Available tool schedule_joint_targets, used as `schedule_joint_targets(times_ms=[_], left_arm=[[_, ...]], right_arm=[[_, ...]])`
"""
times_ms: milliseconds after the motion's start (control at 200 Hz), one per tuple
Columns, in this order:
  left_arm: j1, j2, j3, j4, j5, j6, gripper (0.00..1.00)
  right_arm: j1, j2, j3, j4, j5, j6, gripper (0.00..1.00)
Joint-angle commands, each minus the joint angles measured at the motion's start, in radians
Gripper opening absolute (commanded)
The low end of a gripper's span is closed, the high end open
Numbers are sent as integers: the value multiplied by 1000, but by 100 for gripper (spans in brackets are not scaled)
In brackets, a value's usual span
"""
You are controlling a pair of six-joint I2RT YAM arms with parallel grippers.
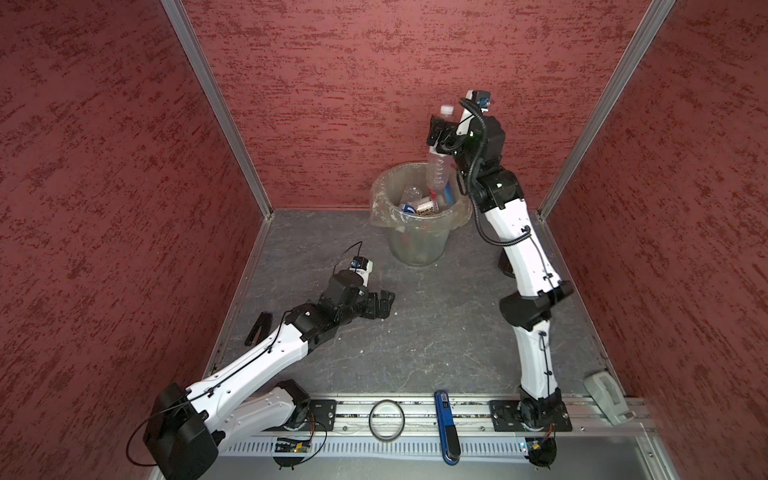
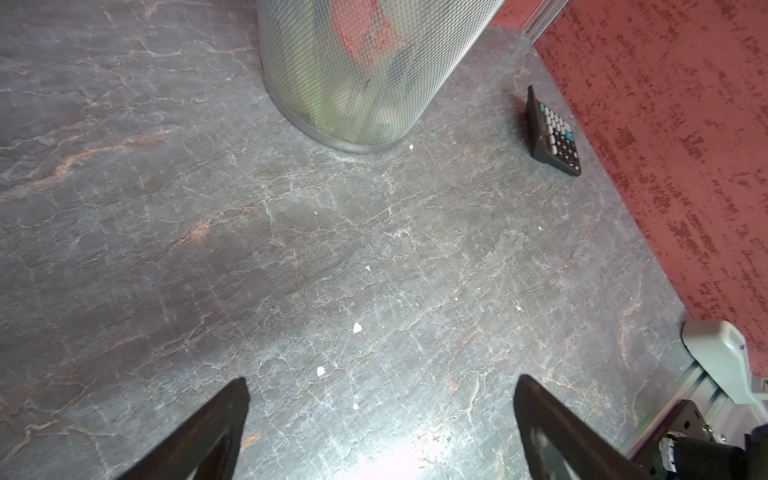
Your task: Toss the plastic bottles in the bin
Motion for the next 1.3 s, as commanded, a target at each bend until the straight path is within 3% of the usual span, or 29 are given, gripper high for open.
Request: schedule_joint_targets(times_ms=[0, 110, 145, 586, 787, 1037, 1297], left_arm=[[-3, -45, -9, -23, -30, -10, 99], [-2, -55, -29, -21, -31, -10, 99], [-3, -48, -28, -24, -31, -7, 100], [9, 11, 37, -21, -39, 23, 99], [33, 16, 62, -37, -54, 36, 99], [176, 16, 91, -27, -26, 36, 99], [396, 37, 94, 18, 24, 13, 99]], right_arm=[[11, -126, -113, -127, -61, 40, 99], [11, -411, -637, 189, -89, 33, 99], [11, -457, -705, 223, -78, 29, 99], [9, -619, -780, 124, -72, 4, 99], [9, -773, -1011, 112, -34, -11, 99], [-47, -983, -1448, 151, 53, 16, 99], [-191, -1068, -1722, 232, 29, 80, 99]])
